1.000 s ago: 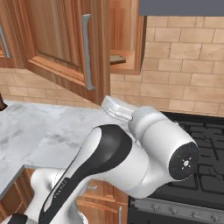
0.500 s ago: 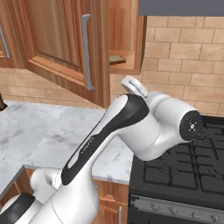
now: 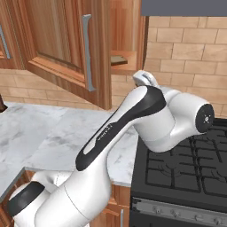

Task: The dining table condiment station is running low on mayonnaise. Refill the condiment station by opening the cabinet and taking the mayonnaise from the cabinet and placing it on the dining table.

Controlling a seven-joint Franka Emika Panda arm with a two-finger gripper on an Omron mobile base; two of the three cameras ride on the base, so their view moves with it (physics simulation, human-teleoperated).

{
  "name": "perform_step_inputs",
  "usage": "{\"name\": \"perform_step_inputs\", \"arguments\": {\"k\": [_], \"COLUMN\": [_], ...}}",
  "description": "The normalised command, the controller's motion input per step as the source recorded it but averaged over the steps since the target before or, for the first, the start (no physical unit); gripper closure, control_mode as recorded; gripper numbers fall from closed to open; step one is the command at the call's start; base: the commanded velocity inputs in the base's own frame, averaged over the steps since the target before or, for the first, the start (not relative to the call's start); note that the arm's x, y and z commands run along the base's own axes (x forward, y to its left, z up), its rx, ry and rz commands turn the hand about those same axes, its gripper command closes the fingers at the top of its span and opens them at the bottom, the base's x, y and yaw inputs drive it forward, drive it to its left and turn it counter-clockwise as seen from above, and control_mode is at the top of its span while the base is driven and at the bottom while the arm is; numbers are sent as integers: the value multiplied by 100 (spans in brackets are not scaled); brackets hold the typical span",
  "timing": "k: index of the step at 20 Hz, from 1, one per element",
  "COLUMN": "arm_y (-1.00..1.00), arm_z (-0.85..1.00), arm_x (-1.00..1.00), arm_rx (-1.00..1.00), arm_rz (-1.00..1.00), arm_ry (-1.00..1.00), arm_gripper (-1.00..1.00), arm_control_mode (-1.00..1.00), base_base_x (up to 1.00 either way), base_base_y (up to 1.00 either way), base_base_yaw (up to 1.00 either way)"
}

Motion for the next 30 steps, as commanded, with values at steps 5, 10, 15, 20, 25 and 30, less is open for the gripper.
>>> {"name": "perform_step_inputs", "arguments": {"k": [5,10,15,20,25,30], "arm_y": [0,0,0,0,0,3], "arm_z": [-2,0,-3,0,0,0], "arm_x": [44,48,64,62,53,36], "arm_rx": [4,5,4,6,4,1], "arm_rz": [0,0,0,0,0,0], "arm_ry": [6,6,8,6,7,8], "arm_gripper": [-100,-100,-100,-100,-100,-100], "arm_control_mode": [-100,-100,-100,-100,-100,-100], "base_base_x": [0,0,0,0,0,0], "base_base_y": [0,0,0,0,0,0], "base_base_yaw": [0,0,0,0,0,0]}}
